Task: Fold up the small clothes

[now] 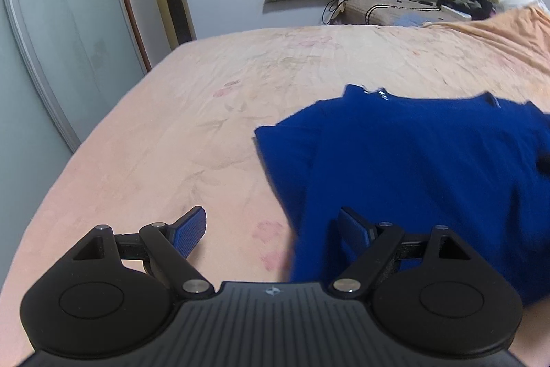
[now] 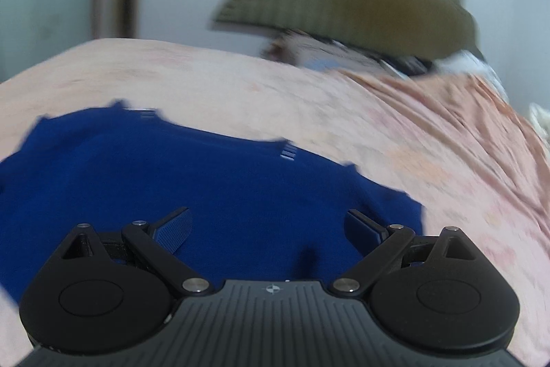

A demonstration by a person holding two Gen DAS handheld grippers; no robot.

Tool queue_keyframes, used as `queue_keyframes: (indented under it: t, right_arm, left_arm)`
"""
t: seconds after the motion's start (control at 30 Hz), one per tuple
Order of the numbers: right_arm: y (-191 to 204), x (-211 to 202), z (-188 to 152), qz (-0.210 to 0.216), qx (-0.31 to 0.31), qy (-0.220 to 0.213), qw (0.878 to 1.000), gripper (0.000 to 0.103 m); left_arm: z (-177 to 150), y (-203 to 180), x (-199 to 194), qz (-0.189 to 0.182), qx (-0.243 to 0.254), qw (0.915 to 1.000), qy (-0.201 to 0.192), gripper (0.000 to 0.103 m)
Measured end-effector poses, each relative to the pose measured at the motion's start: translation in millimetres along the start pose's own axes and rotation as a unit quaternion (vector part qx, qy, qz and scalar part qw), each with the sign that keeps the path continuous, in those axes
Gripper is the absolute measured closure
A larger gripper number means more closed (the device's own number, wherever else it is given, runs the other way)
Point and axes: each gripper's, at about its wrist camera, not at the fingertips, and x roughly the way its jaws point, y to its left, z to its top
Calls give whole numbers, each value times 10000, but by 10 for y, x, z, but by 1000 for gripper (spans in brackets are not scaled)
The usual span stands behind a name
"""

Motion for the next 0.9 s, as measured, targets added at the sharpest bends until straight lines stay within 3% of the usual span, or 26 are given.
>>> queue_keyframes:
  t: [0.2,0.43,0.47,0.57,0.77,0.9]
  right_arm:
    - [671,-335,-81,902,-971,-326,9906,7]
    - [1223,-553,-259,1598,-1926,-403,9673,10]
    - [1283,-549,-281,1661,-2050,-386,9638,12]
    - [1446,-540,-389,1662,-2394,-376,9558,14]
    - [1721,-475,-425,1220,-2769,-667,9508,18]
    - [1832,-367,-382,1037,-2881,-795,9487,31]
  left_arm:
    - [234,318,399,-685,-576,9951,415,19]
    - [416,518,859,-1827,-1343,9694,944,19]
    - [434,523,908,-1932,-1387,9663,983,15]
    - [495,526,1011,-2183,-1549,9586,970,9]
    - [637,507,1255,-2776,-1909,9360,1020,8]
    - [745,397,1371,-2970,-1883,9309,990,9]
